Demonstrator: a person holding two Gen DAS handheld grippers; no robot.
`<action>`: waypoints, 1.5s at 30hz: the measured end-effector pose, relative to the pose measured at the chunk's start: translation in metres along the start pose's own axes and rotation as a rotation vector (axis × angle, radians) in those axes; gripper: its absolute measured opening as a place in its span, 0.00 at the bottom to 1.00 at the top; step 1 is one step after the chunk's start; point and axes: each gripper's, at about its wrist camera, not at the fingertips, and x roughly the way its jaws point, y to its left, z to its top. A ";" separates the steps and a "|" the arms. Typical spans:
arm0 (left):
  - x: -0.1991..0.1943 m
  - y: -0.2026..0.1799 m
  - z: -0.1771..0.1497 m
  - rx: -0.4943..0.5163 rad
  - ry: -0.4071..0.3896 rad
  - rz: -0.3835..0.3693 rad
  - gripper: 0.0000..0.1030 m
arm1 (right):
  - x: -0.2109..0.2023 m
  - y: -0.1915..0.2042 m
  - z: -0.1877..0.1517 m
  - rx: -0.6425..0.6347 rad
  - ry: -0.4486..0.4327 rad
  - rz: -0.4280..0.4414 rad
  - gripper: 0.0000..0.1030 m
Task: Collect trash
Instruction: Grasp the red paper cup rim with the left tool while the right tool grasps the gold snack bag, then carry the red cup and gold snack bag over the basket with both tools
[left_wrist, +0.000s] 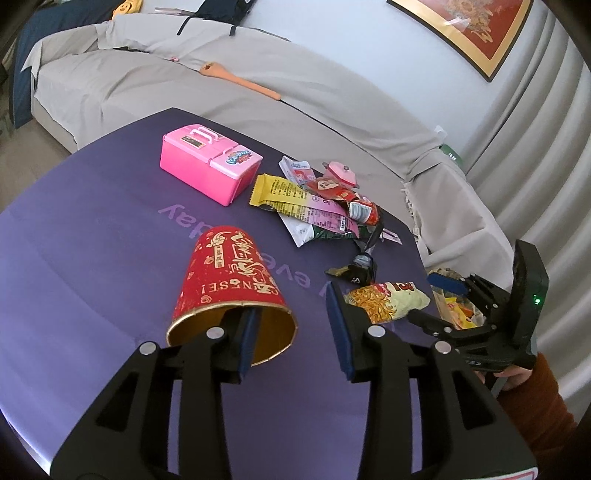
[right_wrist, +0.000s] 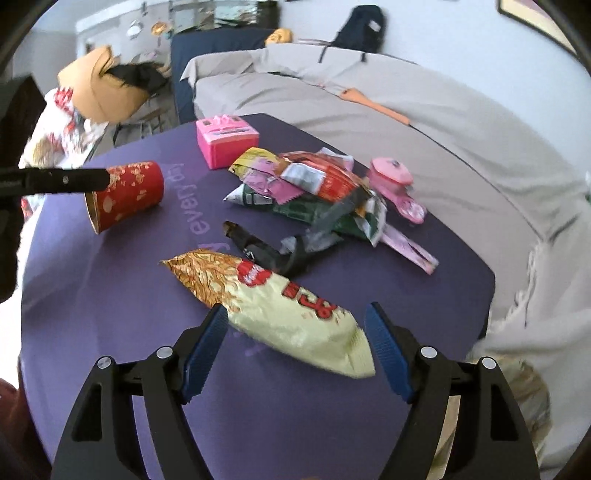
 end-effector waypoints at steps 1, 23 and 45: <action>0.001 0.001 0.001 -0.001 0.002 0.005 0.33 | 0.005 0.002 0.002 -0.010 0.005 0.003 0.71; 0.003 0.000 0.008 -0.044 -0.026 0.059 0.14 | 0.009 -0.018 0.005 0.139 0.044 0.047 0.21; -0.018 -0.079 0.031 0.129 -0.098 0.028 0.03 | -0.079 -0.071 -0.008 0.257 -0.135 -0.067 0.21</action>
